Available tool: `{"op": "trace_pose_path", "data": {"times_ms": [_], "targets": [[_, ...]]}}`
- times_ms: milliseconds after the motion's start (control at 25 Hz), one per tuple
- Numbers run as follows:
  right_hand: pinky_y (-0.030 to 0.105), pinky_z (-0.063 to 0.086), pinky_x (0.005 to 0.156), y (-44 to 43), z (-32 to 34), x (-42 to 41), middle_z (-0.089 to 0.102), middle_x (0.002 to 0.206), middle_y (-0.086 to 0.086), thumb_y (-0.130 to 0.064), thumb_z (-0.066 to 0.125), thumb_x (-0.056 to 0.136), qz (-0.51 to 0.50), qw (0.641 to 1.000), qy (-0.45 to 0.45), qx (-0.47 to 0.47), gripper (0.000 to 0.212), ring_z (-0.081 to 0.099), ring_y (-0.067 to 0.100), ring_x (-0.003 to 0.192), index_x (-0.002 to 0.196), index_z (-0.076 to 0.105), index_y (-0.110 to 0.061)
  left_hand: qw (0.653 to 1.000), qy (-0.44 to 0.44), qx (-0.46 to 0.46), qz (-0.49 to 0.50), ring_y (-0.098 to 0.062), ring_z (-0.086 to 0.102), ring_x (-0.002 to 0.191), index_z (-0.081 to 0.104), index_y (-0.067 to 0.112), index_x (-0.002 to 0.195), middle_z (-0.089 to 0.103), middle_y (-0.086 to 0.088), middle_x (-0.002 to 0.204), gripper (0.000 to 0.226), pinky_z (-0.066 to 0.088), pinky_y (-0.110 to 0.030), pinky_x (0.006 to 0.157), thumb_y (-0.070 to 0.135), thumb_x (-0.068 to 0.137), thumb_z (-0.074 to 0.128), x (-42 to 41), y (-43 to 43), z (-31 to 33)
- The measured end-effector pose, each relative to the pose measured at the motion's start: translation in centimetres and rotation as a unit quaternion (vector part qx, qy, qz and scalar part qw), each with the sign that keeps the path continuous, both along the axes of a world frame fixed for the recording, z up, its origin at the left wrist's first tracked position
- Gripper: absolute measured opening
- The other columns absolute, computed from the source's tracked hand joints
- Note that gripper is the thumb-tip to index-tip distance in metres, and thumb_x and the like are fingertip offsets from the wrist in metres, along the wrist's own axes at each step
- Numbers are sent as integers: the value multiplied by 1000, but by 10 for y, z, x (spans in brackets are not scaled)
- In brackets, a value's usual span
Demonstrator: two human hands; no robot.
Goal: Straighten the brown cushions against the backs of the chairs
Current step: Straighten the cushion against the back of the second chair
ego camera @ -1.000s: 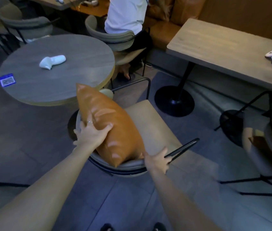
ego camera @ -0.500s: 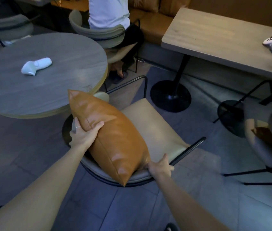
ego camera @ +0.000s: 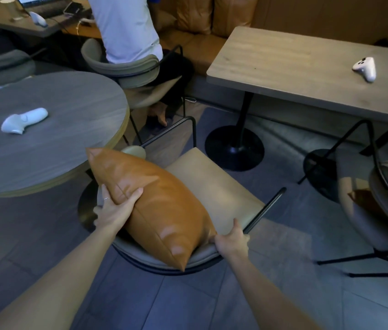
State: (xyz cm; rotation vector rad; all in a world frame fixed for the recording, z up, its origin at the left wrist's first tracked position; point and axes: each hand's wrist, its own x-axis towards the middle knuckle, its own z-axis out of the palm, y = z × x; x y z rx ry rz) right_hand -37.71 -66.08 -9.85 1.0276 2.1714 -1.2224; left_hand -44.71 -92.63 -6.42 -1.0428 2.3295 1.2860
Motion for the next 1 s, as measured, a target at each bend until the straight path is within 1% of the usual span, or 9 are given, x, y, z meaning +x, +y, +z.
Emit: {"op": "trace_pose_path", "data": {"times_ms": [160,240,320,480,560,680,760,880,1000], "targets": [[45,42,106,62,0,-21,34,154,22,-24,77,84,-40,998,53,2,96,46,42,134,160,18,-22,1000,7,9,6,-44,25,144,-9,48,156,6,-17,165,128,27,-57,116,86,60,68,-13,54,-1],[45,37,109,89,-2,-28,29,159,21,-22,75,86,-66,994,86,8,97,39,41,140,161,13,-18,1000,5,23,20,-45,24,144,-11,48,155,5,-17,165,131,26,-58,116,84,59,70,-20,83,-2],[45,38,108,101,-2,-35,26,161,21,-22,67,88,-106,992,68,19,94,39,43,139,161,8,-15,999,-1,36,35,-48,28,140,-12,49,154,9,-19,162,134,29,-60,114,85,56,71,-25,111,-3],[44,43,99,126,-8,-55,41,148,21,-25,65,87,-114,992,32,50,72,50,44,128,146,28,-4,998,6,39,47,-51,32,137,-11,48,155,11,-21,160,131,30,-62,113,81,60,72,-38,162,-6],[44,45,98,147,-11,-69,46,143,21,-23,67,85,-95,993,32,66,70,53,43,125,142,33,-4,998,8,41,44,-51,33,137,-12,48,155,9,-20,162,132,31,-61,113,82,59,72,-48,180,-9],[48,46,104,175,-14,-93,50,140,23,-21,65,84,-72,994,32,77,67,53,44,124,142,35,-3,997,16,53,54,-49,31,139,-10,46,156,7,-18,162,130,31,-59,114,78,62,74,-63,202,-9],[46,48,101,195,-13,-111,52,138,24,-18,62,85,-58,994,35,82,62,54,45,123,140,37,-3,996,27,68,59,-47,30,140,-9,44,157,6,-18,163,128,31,-57,113,73,66,77,-74,218,-8],[41,47,89,226,-13,-133,56,133,23,-16,61,87,-43,995,47,83,52,55,44,120,134,44,-2,995,37,77,58,-45,33,139,-8,41,158,8,-19,162,128,34,-55,112,68,68,79,-92,241,-9],[36,41,80,249,-14,-148,58,129,22,-15,60,89,-34,994,54,88,44,56,43,118,129,47,-3,997,9,56,61,-48,29,140,-12,41,156,10,-20,160,135,33,-65,111,76,61,77,-106,260,-17]]}}
